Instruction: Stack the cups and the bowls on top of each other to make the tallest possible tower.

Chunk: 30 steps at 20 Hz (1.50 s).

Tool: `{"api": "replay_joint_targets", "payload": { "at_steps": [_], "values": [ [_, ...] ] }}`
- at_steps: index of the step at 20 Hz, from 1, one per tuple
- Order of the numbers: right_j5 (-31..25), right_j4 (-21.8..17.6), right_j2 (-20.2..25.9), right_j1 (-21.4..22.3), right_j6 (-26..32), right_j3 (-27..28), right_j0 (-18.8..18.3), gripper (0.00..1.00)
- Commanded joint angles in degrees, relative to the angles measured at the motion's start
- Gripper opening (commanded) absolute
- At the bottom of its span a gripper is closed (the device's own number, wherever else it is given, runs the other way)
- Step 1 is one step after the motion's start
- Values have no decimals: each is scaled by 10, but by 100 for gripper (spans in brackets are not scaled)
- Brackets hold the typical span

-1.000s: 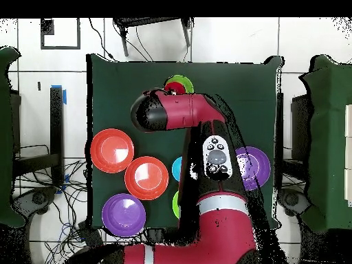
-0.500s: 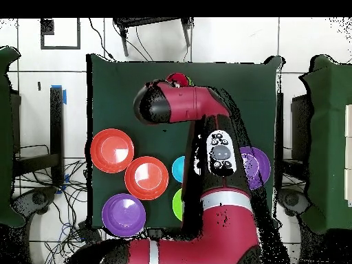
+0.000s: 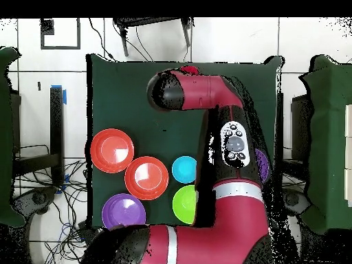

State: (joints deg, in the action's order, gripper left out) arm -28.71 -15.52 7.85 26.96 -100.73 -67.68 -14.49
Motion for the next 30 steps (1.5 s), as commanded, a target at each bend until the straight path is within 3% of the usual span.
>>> {"api": "replay_joint_targets", "payload": {
  "at_steps": [1,18,30],
  "values": [
    [-67,-28,55,-19,87,22,-13,0],
    [-33,-15,50,15,29,-73,-1,0],
    [-18,-19,54,14,24,-78,-2,0]
  ]
}}
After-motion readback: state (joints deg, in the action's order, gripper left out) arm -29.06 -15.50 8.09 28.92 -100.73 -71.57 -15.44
